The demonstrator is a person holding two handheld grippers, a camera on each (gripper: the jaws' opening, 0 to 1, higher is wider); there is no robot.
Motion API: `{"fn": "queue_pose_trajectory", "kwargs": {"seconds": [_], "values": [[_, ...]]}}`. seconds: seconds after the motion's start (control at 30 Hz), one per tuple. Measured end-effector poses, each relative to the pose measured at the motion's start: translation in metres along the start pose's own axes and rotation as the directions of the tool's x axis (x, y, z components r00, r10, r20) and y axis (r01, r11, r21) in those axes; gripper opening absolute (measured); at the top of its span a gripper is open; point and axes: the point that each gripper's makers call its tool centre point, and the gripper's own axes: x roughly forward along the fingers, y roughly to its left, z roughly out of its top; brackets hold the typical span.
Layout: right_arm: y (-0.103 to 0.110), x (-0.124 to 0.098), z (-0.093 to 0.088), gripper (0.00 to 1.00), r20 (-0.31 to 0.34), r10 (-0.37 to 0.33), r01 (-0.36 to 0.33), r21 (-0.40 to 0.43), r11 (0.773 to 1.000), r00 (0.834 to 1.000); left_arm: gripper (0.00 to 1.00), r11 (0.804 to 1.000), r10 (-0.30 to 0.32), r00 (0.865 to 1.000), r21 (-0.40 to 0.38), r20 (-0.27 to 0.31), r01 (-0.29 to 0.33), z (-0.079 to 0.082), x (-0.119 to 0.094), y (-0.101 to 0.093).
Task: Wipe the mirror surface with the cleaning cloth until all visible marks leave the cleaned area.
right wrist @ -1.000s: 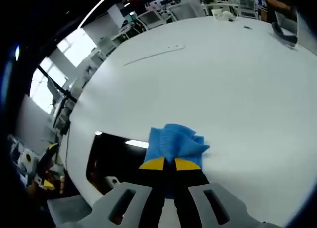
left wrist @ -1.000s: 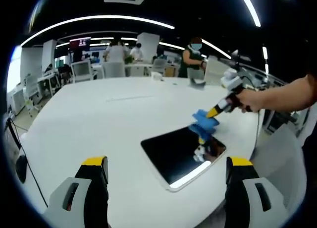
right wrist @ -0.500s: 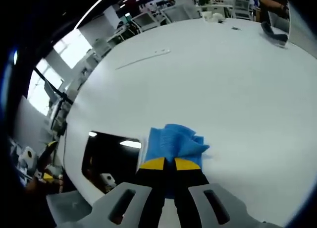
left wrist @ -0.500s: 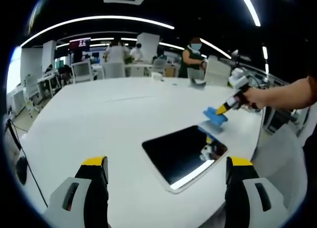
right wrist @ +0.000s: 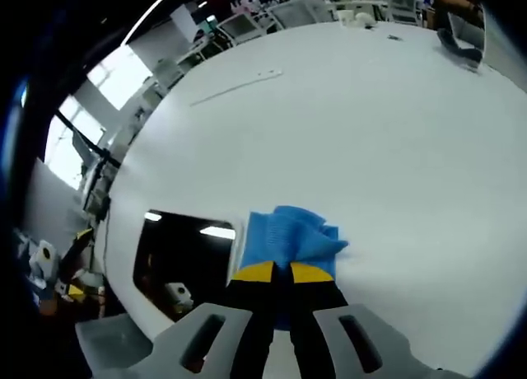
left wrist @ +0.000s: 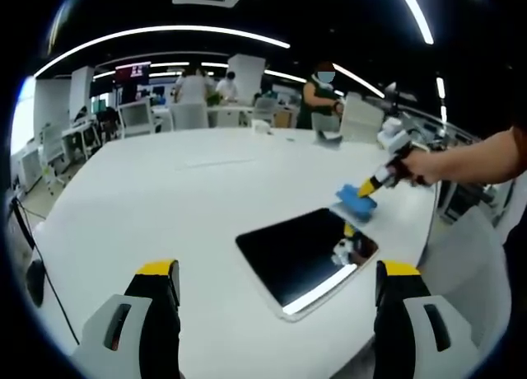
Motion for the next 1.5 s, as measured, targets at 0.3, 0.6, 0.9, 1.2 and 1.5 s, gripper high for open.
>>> {"fn": "queue_pose_trajectory", "kwargs": {"seconds": [0.3,0.6,0.9,1.2,1.5], "values": [[-0.004,0.014,-0.016,0.01,-0.026,-0.058,0.057,-0.031,0.998,0.998,0.99,1.0,0.016,1.0,-0.001,-0.001,-0.016,-0.001,-0.005,0.007],[-0.004,0.013,-0.013,0.04,-0.029,-0.046,0.043,-0.072,0.996,0.999,0.99,1.0,0.01,1.0,0.01,-0.011,-0.01,0.0,-0.005,0.007],[0.017,-0.035,0.009,0.43,0.176,0.079,-0.018,-0.324,0.946,0.981,0.99,0.998,0.046,0.999,0.045,-0.005,-0.046,0.003,-0.009,0.018],[0.001,-0.072,-0.006,0.8,0.355,0.12,0.058,-0.451,0.891,0.927,0.99,0.999,0.04,0.999,0.036,-0.009,-0.039,-0.007,-0.001,0.006],[-0.011,-0.087,-0.039,1.0,0.43,0.112,0.111,-0.46,0.881,0.896,0.99,0.999,0.038,0.999,0.025,-0.008,-0.038,-0.015,0.0,0.003]]}}
